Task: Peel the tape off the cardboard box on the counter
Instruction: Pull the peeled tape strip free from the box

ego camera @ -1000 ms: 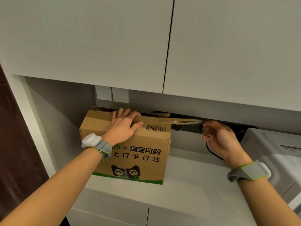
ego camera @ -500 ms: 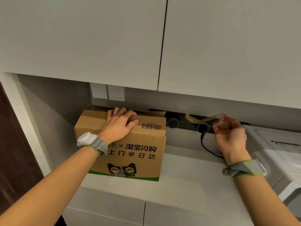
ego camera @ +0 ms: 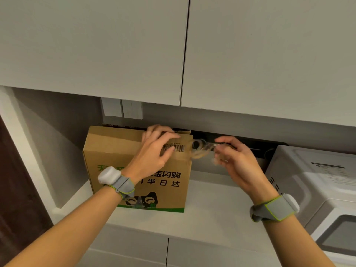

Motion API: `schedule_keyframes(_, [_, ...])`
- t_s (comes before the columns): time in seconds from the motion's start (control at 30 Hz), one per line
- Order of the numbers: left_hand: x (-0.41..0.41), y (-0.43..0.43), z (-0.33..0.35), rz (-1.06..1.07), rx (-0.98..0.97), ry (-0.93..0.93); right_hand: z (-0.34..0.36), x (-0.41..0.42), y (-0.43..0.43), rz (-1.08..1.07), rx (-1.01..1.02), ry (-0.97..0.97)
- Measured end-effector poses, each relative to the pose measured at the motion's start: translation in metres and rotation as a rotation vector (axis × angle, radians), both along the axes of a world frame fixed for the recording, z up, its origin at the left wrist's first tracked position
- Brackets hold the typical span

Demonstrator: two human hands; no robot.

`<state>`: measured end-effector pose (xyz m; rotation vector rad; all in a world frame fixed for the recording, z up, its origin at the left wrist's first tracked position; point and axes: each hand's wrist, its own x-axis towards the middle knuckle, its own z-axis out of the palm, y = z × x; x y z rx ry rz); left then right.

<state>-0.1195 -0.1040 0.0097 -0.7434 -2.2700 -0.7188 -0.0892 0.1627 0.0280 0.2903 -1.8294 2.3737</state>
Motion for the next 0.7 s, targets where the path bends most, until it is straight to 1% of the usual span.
schedule_keyframes(0.07, [0.014,0.012,0.005,-0.130,0.081,-0.066,-0.003,0.004,-0.008,0.028,0.060,0.026])
schedule_keyframes(0.13, [0.026,0.023,0.011,-0.286,0.166,-0.202,-0.005,0.006,-0.015,0.063,0.094,0.035])
schedule_keyframes(0.2, [0.033,0.031,0.015,-0.368,0.183,-0.276,-0.004,0.007,-0.021,0.092,0.092,0.032])
schedule_keyframes(0.37, [0.035,0.034,0.012,-0.346,0.172,-0.383,0.000,0.009,-0.025,0.151,-0.005,0.025])
schedule_keyframes(0.47, [0.037,0.036,0.008,-0.379,0.260,-0.465,0.000,0.008,-0.027,0.170,-0.023,0.020])
schedule_keyframes(0.7, [0.032,0.037,0.007,-0.369,0.471,-0.517,-0.001,0.008,-0.030,0.271,-0.072,0.008])
